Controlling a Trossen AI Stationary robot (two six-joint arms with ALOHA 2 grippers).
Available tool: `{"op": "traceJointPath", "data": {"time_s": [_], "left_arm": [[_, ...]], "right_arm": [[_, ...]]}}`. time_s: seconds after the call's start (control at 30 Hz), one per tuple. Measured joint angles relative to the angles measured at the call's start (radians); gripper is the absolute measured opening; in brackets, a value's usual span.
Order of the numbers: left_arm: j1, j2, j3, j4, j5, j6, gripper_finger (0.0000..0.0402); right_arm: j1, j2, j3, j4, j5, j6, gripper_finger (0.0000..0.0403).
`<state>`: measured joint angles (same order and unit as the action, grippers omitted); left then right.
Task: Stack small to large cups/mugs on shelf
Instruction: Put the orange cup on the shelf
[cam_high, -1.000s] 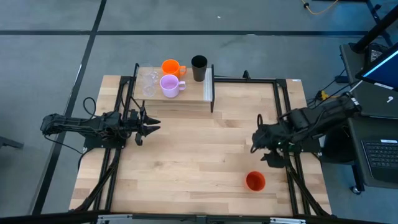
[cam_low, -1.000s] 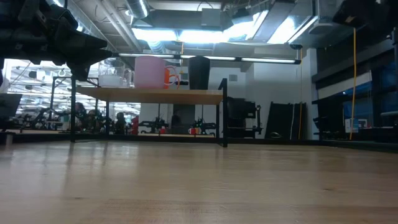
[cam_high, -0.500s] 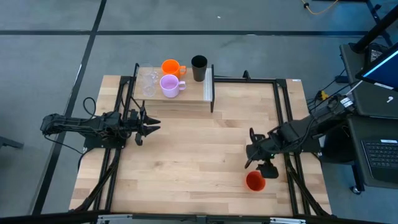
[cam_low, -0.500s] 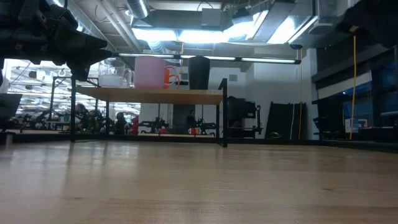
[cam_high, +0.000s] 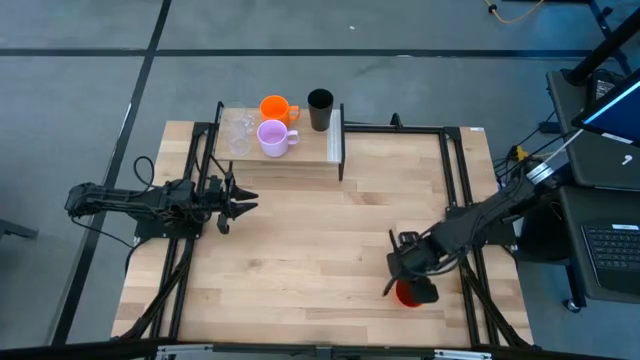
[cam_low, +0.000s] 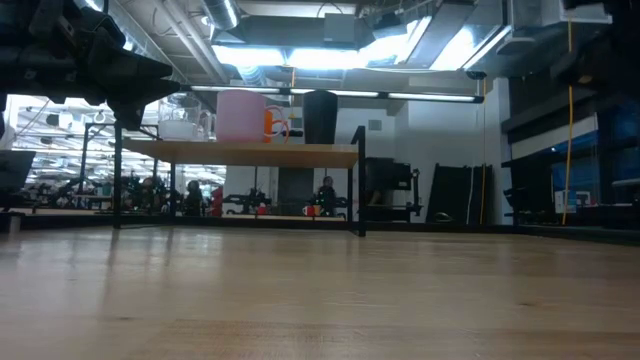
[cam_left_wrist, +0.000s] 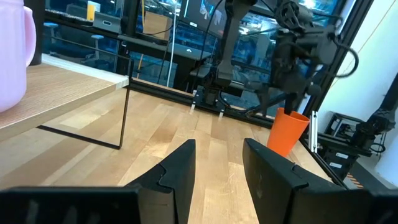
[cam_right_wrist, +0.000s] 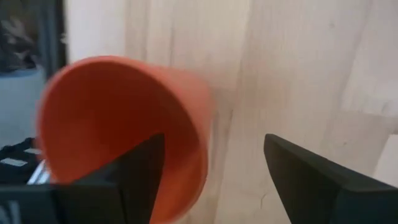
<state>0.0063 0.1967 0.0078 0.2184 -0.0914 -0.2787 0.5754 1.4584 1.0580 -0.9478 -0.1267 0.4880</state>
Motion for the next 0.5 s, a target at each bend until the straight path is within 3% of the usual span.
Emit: {"op": "traceJointPath", "data": {"time_s": [0.27,0.37,0.5], "left_arm": [[0.000,0.000,0.000,0.000,0.000,0.000,0.0128],[0.000,0.000,0.000,0.000,0.000,0.000,0.0128],[0.000,0.000,0.000,0.000,0.000,0.000,0.0128]], "right_arm": [[0.000,0.107,0.000,-0.002,0.002,0.004,0.0265],[0.000,0.116,0.000,-0.002,-0.004,0.006,0.0234],[0.000,0.116,0.000,0.000,-0.028,0.006,0.0160]]}}
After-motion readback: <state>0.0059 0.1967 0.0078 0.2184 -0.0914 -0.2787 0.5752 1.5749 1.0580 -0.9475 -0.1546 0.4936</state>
